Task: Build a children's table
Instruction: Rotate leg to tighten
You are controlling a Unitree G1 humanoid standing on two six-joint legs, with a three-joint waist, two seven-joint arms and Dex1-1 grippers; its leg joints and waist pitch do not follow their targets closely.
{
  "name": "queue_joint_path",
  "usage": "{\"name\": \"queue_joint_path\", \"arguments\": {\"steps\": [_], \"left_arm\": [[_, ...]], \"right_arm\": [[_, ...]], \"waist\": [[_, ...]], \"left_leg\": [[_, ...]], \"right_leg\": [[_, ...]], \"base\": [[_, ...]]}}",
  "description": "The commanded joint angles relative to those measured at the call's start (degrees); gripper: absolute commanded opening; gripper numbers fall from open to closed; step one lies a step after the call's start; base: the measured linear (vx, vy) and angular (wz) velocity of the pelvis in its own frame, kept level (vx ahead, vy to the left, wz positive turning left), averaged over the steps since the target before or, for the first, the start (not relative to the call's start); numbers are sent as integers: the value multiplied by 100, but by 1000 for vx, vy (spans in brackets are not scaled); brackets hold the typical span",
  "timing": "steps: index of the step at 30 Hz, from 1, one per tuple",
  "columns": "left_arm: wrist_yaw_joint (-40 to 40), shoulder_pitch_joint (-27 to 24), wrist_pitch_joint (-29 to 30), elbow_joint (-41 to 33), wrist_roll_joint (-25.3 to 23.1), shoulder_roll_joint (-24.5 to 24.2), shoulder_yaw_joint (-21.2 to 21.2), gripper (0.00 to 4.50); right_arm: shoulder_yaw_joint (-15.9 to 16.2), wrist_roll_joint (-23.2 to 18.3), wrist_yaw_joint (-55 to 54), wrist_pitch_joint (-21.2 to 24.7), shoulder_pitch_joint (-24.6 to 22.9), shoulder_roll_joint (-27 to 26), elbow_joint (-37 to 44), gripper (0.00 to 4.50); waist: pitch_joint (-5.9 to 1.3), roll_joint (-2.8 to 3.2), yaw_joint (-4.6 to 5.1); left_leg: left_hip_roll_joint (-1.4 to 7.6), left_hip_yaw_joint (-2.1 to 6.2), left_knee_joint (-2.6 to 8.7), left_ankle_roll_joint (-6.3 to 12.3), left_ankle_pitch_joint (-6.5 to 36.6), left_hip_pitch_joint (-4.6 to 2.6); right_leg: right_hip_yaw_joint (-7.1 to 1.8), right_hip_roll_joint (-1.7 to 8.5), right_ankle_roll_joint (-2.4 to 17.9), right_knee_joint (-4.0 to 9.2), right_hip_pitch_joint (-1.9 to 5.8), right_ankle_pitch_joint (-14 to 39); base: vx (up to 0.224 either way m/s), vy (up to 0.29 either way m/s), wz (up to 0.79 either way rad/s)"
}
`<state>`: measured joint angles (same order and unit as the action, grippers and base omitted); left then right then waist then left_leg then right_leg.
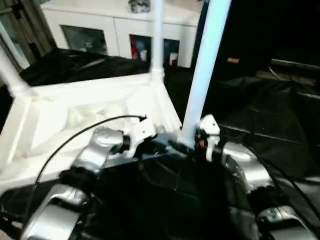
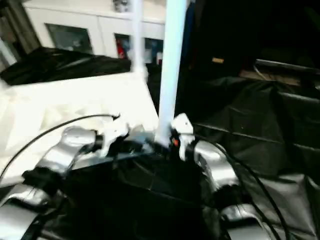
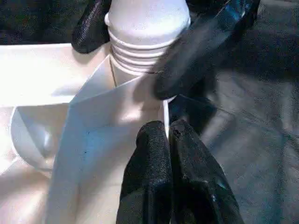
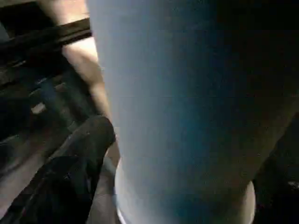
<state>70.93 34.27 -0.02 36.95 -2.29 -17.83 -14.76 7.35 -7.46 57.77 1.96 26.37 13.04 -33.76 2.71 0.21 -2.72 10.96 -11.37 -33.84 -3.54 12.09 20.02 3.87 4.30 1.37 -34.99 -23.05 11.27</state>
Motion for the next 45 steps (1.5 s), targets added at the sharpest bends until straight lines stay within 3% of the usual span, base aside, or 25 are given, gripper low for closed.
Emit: {"name": "queue_joint_path", "arguments": {"steps": [1,5,6,10,17,20,21,23,24,26,27,34,36,38,41,45], "left_arm": [[294,-73,-90,-72,81,32,-201,0],[509,-111,-91,-89,152,-155,-165,0],[535,-117,-91,-96,163,-172,-160,0],[687,-163,-23,-183,211,-228,-166,0],[496,-192,4,-192,210,-136,-151,0],[93,-119,86,-76,143,37,-87,0],[-251,-44,166,22,72,166,-38,0],[-673,72,273,173,-15,324,14,0],[-1019,169,317,318,-101,423,44,0],[-1610,338,397,570,-235,600,102,0],[-1957,441,459,717,-282,728,148,0],[-2597,634,603,913,-358,1122,185,0],[-2461,645,492,914,-346,1187,136,0],[-2280,621,412,886,-319,1161,88,0],[-1999,548,320,797,-277,1058,26,0],[-1434,397,188,611,-184,823,-34,0]], "right_arm": [[301,-1,471,185,-132,92,148,385],[480,18,917,333,-223,338,348,385],[481,18,940,336,-222,350,349,359],[476,-32,982,404,-212,367,396,346],[486,-35,858,521,-241,236,362,281],[300,-3,280,489,-172,-16,107,275],[189,86,-242,438,-92,-180,-125,274],[51,231,-994,383,50,-362,-464,273],[-36,267,-1389,377,124,-475,-631,273],[-179,311,-2020,381,238,-674,-884,272],[-249,318,-2348,400,295,-807,-992,272],[-298,444,-3102,187,537,-1245,-1361,272],[-336,355,-2886,59,635,-1306,-1439,342],[-346,302,-2723,66,653,-1275,-1417,344],[-260,325,-2454,18,618,-1151,-1321,384],[6,275,-1467,-66,404,-800,-925,384]], "waist": [[-319,8,-26],[-316,-27,-65],[-320,-31,-70],[-327,-38,-79],[-325,-56,-75],[-305,-61,-62],[-276,-75,-20],[-271,-72,-9],[-269,-79,25],[-251,-42,65],[-254,-59,76],[-282,-75,64],[-297,-42,66],[-302,-45,63],[-308,-45,63],[-313,-56,42]], "left_leg": [[302,99,385,490,825,-9],[297,105,395,390,875,-19],[298,104,391,396,845,-17],[293,103,381,422,677,1],[294,104,382,410,660,-2],[292,104,395,357,770,-8],[278,117,411,230,980,-24],[271,129,419,148,1096,-51],[259,148,434,64,1151,-46],[250,153,439,-8,1303,-76],[238,145,434,-21,1319,-74],[245,146,429,125,1160,-34],[247,143,426,197,1046,-9],[247,141,417,233,1024,-5],[251,142,417,285,965,4],[261,138,401,428,860,18]], "right_leg": [[-297,423,1576,369,307,503],[-306,435,1457,396,308,793],[-306,435,1457,386,309,762],[-306,441,1482,363,312,601],[-303,444,1458,371,306,695],[-309,449,1404,402,284,932],[-315,464,1284,466,254,1435],[-317,479,1212,506,248,1794],[-309,467,1071,536,253,2119],[-309,453,998,568,206,2345],[-310,448,960,589,209,2393],[-315,457,1001,560,231,1986],[-311,448,1118,519,264,1557],[-312,454,1144,513,270,1484],[-309,455,1196,494,284,1376],[-307,455,1275,466,316,1088]], "base": [[0,0,0],[0,0,0],[0,0,0],[0,0,0],[0,0,0],[0,0,0],[0,0,0],[0,0,0],[0,0,0],[0,0,0],[0,0,0],[0,0,0],[0,0,0],[0,0,0],[0,0,0],[0,0,0]]}}
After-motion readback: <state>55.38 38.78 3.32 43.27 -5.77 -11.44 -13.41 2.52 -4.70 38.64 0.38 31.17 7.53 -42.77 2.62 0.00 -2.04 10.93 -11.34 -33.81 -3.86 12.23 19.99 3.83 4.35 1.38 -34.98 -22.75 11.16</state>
